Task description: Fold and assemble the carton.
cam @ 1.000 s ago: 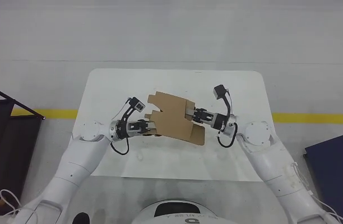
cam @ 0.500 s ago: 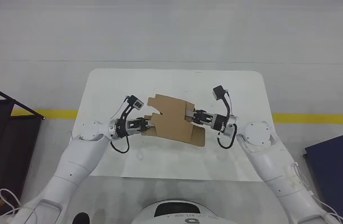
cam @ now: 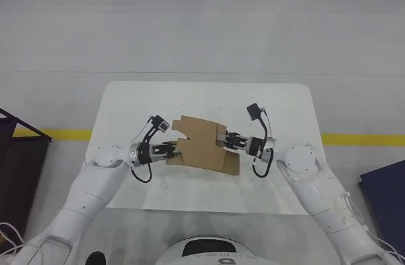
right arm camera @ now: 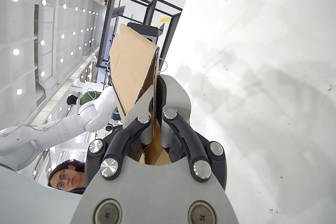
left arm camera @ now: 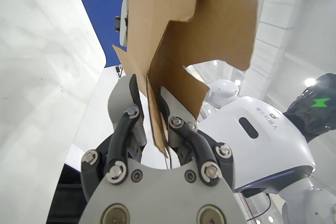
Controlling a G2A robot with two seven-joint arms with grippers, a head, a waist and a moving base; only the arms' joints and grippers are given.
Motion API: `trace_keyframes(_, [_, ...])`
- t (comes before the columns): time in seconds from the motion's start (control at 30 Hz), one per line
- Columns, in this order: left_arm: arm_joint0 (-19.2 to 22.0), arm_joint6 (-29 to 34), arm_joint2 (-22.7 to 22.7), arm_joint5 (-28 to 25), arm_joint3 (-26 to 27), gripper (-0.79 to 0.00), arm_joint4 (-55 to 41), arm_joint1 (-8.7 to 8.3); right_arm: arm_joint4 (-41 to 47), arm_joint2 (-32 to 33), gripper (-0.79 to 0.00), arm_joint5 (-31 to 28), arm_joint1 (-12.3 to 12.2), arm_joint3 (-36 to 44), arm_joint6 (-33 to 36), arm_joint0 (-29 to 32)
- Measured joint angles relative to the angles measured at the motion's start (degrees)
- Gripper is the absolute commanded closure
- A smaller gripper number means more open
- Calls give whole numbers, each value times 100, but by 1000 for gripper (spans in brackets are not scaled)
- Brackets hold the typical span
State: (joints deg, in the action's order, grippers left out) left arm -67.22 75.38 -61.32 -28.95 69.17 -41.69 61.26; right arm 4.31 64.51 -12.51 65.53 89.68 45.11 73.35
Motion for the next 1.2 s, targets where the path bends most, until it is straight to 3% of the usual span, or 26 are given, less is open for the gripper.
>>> trace_keyframes(0.13, [17,-94,42,-92,6,-388,108,-38,-48,-18,0,53,-2,31,-12,-11])
trace_keyframes(0.43, [20,-37,254,-36,68,-369,36,-89,-209,-124,0,203,6,109,-37,-92])
trace_keyframes(0.67, [56,-285,394,-284,15,-292,290,-145,-268,-168,0,250,9,113,-33,-144])
trace_keyframes(0.87, [102,-607,465,-607,-31,-154,594,-234,-246,-149,0,239,4,108,-64,-133])
trace_keyframes(1.13, [149,-798,688,-796,31,-129,560,-350,-181,-55,0,167,-25,138,-24,-39])
trace_keyframes(1.17, [149,-779,715,-777,60,-95,474,-360,-181,-49,0,164,-28,147,-21,-28])
trace_keyframes(1.2, [149,-757,746,-756,91,-12,363,-371,-179,-42,0,160,-31,159,-18,-14])
